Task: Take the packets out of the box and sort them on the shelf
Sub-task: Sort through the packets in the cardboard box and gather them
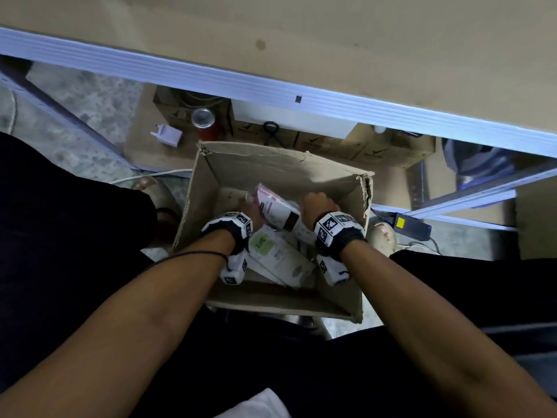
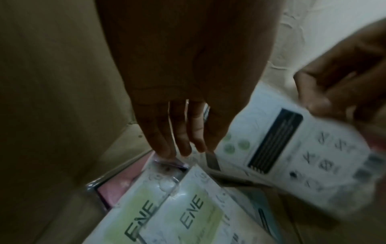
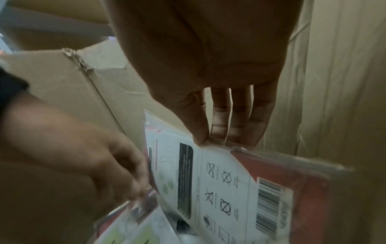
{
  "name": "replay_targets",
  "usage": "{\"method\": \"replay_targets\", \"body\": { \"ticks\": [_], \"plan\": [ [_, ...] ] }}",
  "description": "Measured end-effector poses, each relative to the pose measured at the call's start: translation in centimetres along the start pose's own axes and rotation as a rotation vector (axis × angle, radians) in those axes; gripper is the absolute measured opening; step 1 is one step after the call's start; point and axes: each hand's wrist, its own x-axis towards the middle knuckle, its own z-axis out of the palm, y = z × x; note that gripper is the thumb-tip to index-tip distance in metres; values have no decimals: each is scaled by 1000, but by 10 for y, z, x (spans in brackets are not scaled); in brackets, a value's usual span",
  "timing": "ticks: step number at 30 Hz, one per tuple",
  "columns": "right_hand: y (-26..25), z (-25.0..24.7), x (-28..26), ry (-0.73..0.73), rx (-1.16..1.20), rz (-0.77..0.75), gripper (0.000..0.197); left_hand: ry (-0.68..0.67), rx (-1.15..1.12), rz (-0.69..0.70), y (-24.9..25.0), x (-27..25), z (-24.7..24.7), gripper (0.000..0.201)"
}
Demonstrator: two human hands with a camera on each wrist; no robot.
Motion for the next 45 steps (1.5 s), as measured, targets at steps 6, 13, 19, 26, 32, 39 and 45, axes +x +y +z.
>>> {"method": "replay_targets", "body": {
  "ticks": [6,13,19,26,32,39,45],
  "plan": [
    [0,-12,-4,85,-19,-7,26,-18,155,168,23,11,20,28],
    [1,-12,-5,92,-7,-43,26,76,379,129,28,23,49,38],
    [6,-14,-3,70,-1,-39,24,75,382,87,28,30,54,26],
    [4,-4,2,54,-1,-47,22,29,367,78,-17,33,52,32],
    [6,3,5,49,-2,-53,21,85,436,137,-28,35,55,37],
    [9,4,2,52,-1,-56,17,83,494,152,-22,32,55,31],
    [9,4,1,48,8,-50,15,7,390,119,-24,30,54,29]
  ]
}}
